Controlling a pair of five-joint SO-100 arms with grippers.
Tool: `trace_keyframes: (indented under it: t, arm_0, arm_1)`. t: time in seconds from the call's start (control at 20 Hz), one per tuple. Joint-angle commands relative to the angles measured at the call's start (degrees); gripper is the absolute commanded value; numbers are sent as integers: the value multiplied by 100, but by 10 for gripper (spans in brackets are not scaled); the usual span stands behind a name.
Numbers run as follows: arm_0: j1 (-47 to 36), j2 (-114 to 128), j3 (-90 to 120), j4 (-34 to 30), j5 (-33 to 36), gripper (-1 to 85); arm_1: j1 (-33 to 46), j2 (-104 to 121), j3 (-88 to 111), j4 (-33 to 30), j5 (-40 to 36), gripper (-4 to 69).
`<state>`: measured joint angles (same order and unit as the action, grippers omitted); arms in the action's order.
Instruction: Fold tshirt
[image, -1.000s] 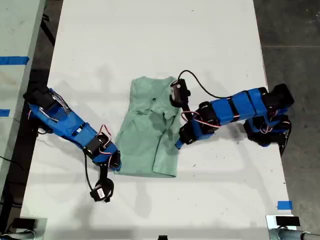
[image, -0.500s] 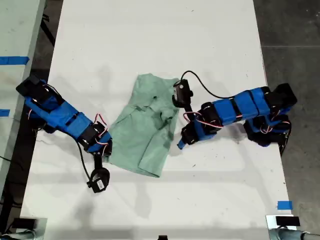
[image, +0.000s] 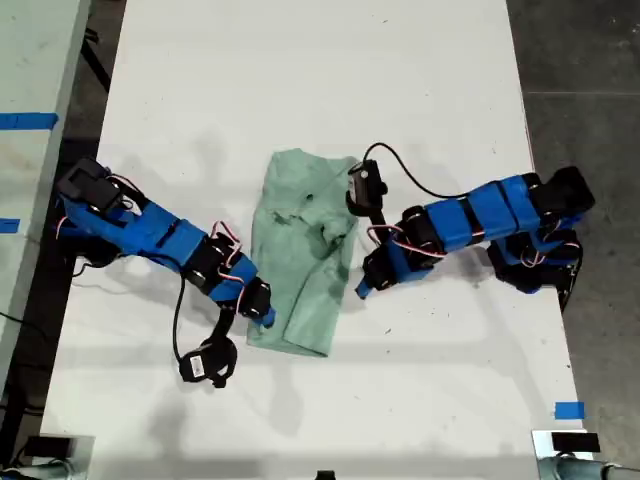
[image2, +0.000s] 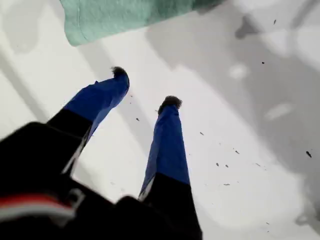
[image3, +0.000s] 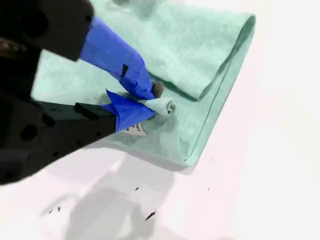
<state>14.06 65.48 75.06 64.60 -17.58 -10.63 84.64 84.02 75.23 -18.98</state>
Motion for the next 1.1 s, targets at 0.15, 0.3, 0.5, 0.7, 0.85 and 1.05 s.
trace_keyframes:
  t: [0.15,0.3,0.5,0.7,0.85,1.05]
  arm_0:
    - [-35,-888,-1345,-132,334,0]
    - [-35,-1222,-1468,-255,439,0]
    - [-62,-1468,-1644,-290,527,204]
    - [158,-1002,-1925,9,694,293]
    - [281,-202,-1925,853,352,297]
    - [378,809,-1811,2602,-615,297]
  arm_1:
    - [-158,606,-26,-141,149,164]
    - [-185,606,-26,-141,202,164]
    - [-211,606,-26,-149,255,181]
    - [-176,650,-44,-149,246,260]
    - [-149,721,-62,-132,229,262]
    - [-343,817,-237,105,659,248]
